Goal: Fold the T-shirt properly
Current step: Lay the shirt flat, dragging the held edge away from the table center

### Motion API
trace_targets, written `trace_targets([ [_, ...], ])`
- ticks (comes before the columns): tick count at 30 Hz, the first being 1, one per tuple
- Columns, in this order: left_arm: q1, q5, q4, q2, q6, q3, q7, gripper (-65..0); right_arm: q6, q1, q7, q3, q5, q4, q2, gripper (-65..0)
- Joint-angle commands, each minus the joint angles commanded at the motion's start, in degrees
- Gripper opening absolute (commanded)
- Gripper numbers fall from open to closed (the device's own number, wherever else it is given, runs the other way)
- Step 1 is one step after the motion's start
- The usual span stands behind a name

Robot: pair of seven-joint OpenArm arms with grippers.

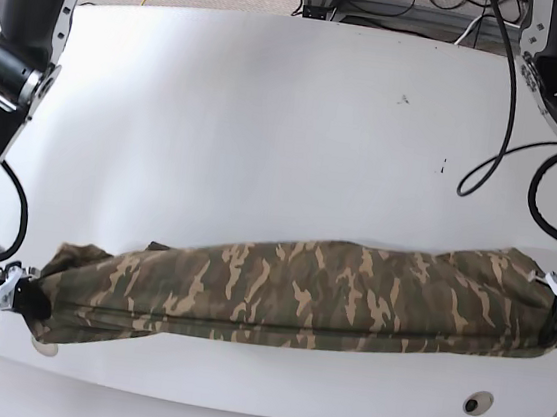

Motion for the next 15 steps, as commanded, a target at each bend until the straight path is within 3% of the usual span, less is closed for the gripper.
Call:
trace_targets([
  [9,18.02,-2.37,3.87,3.6,0.0,-9.05,0.0,-63.9,0.0,-22.07,0.0,8.79,4.13,7.56,-0.26,-65.0],
  [15,26.02,-2.29,3.69,3.78,0.0,-12.66,0.0,-63.9,0.0,-32.79,0.09,12.4,5.19,11.52,-1.76,-65.0],
])
